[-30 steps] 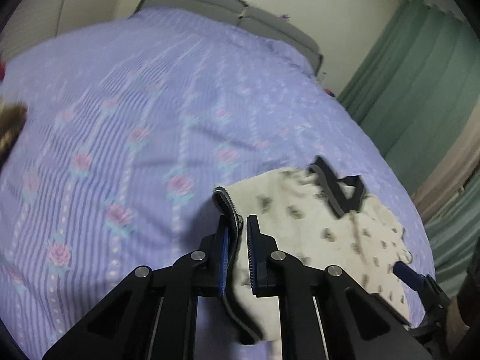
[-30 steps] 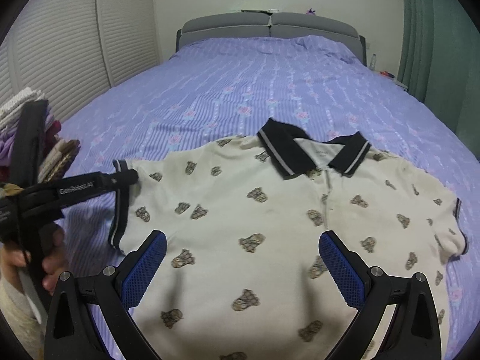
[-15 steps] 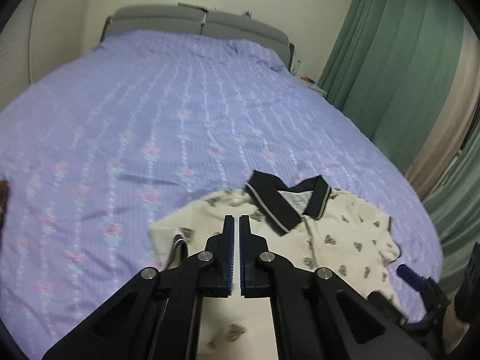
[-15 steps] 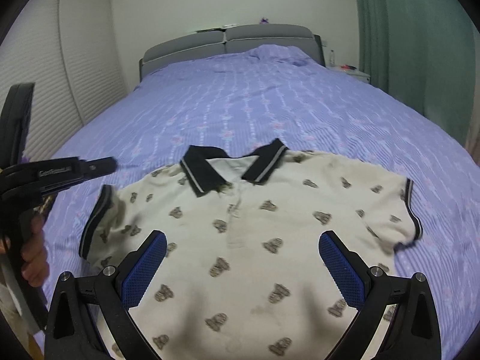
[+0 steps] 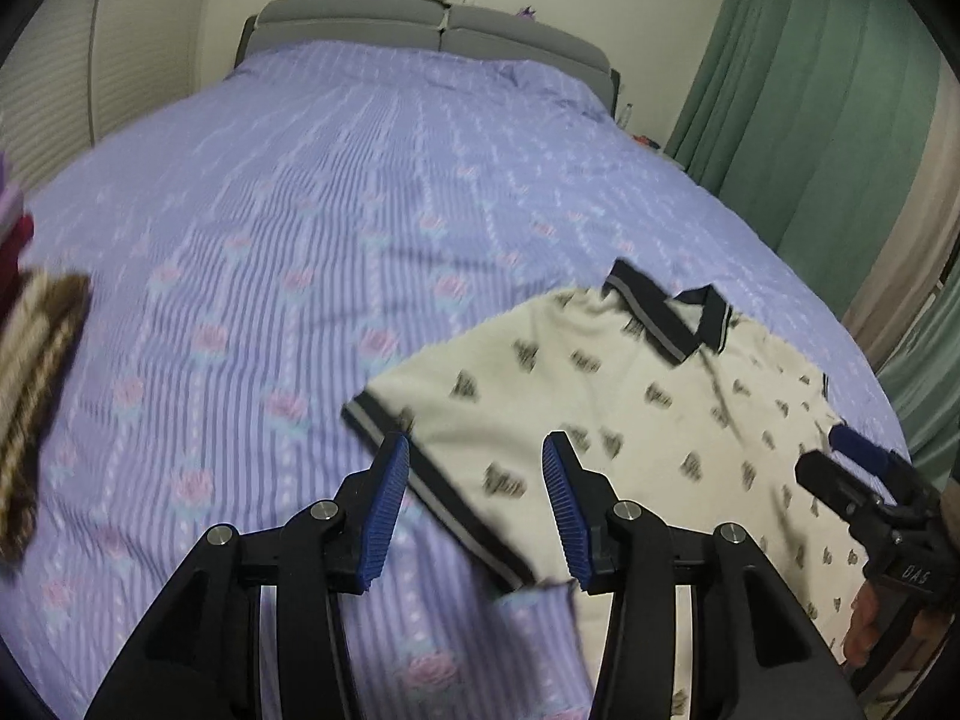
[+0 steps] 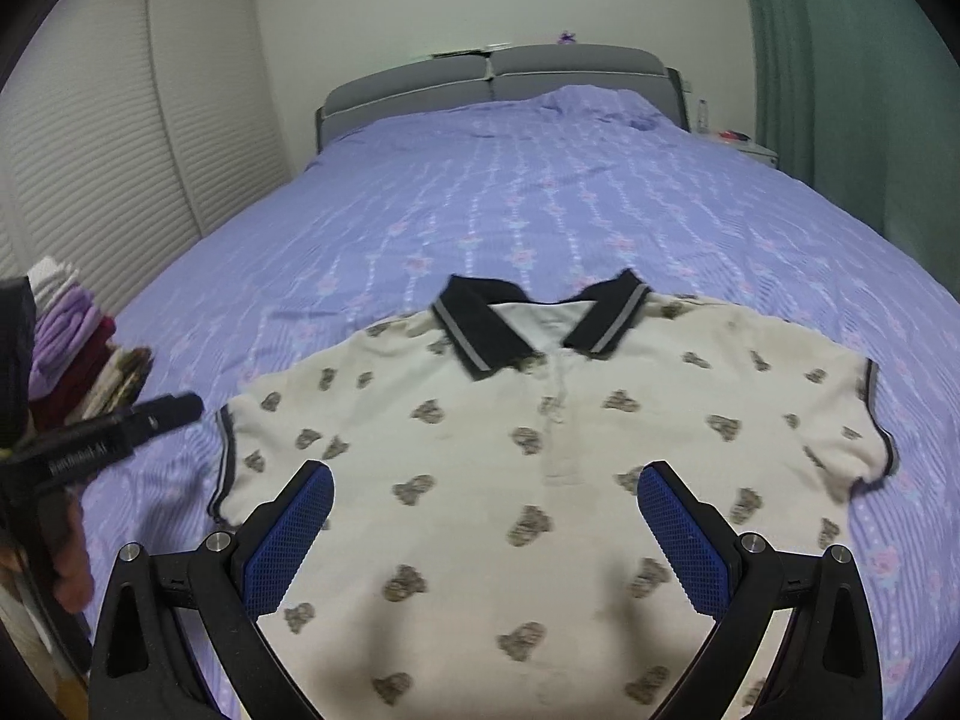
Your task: Fold small clothes
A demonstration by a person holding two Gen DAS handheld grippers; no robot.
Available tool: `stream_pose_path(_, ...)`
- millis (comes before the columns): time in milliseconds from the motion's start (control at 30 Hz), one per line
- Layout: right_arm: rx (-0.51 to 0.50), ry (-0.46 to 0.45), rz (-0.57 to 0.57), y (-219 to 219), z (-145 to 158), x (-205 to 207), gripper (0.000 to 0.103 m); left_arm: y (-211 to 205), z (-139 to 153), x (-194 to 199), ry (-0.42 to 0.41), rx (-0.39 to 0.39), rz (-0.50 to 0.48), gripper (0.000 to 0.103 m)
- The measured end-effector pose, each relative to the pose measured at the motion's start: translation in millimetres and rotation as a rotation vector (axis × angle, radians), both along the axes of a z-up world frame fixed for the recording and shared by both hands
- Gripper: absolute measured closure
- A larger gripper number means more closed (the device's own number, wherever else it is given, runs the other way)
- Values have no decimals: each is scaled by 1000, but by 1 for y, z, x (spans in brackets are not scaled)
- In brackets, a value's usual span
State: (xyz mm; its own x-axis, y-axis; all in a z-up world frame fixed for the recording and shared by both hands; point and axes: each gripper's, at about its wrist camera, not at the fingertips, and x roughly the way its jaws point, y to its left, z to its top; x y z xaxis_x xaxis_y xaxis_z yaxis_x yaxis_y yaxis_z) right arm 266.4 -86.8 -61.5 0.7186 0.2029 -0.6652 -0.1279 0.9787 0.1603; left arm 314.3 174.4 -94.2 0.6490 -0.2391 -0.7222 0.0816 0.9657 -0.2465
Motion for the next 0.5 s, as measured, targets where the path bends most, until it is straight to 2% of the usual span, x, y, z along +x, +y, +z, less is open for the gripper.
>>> stream_pose_path(267, -31, 20, 55, 37, -9, 11, 0, 12, -40, 6, 73, -106, 17, 58)
stream_pose_path(500, -51, 41, 78, 52, -17, 18, 0, 36, -64, 26, 86, -295, 37, 59)
